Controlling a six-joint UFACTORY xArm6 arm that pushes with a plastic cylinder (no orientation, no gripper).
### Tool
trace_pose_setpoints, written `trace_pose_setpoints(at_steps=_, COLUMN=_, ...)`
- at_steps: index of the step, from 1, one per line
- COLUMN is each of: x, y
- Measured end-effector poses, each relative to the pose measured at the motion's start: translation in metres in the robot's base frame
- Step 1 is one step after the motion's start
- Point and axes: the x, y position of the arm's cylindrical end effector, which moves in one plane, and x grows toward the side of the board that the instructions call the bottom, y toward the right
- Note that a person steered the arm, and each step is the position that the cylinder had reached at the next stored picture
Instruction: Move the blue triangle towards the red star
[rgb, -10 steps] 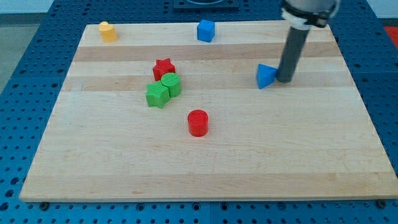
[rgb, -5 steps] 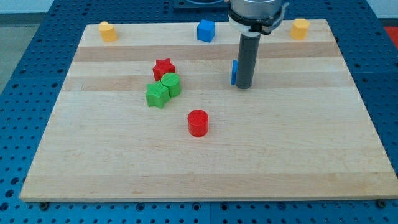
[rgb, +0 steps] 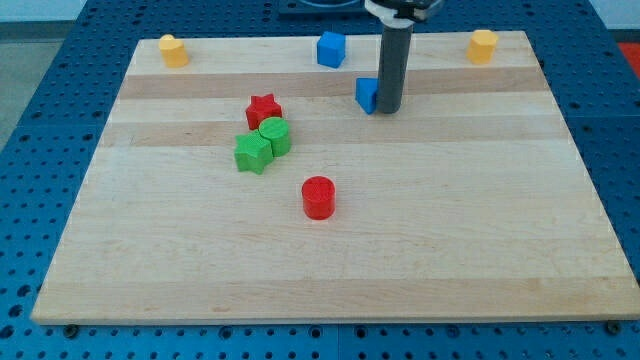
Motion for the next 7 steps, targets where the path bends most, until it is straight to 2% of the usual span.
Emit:
trace_pose_setpoints(at_steps=3, x=-0.026, y=-0.012)
trace_pose_setpoints(at_steps=7, x=-0.026, y=-0.118)
